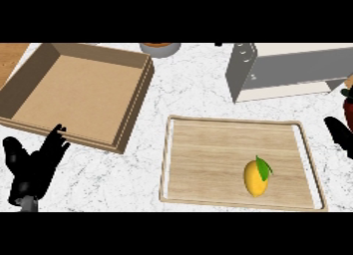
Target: Pick the bell pepper from the tray and place it in the tiered shelf
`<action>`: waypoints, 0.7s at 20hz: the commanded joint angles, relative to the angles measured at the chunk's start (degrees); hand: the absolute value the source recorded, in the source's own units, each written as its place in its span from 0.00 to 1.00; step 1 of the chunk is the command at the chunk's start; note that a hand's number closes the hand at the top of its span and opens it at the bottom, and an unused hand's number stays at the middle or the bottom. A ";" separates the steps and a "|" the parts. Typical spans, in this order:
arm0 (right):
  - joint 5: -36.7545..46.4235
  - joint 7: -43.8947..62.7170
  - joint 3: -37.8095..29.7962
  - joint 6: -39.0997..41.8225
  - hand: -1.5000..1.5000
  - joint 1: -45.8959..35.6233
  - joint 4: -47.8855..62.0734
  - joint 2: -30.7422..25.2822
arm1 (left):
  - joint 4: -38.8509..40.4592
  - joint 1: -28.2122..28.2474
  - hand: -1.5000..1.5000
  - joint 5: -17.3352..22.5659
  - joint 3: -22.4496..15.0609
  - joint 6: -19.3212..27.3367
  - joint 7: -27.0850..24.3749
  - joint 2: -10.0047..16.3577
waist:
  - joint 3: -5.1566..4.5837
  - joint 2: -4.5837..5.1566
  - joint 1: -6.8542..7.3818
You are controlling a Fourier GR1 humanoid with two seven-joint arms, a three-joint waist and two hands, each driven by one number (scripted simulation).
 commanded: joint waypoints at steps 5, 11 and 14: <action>-6.01 8.42 -7.63 2.06 1.00 -17.41 12.47 -5.89 | 3.33 -2.95 0.50 1.30 -0.74 -3.12 0.49 -1.33 | -0.81 0.87 0.98; -2.85 -0.66 -8.84 1.93 1.00 -25.67 29.45 -9.88 | 3.07 -3.58 0.50 0.41 -1.31 -3.43 1.82 -1.50 | -0.78 1.16 1.68; 0.64 -4.81 -6.39 -0.40 1.00 -28.32 35.64 -8.83 | 3.45 -5.87 0.50 -1.71 -1.83 -1.22 1.71 -2.54 | -0.77 1.22 1.70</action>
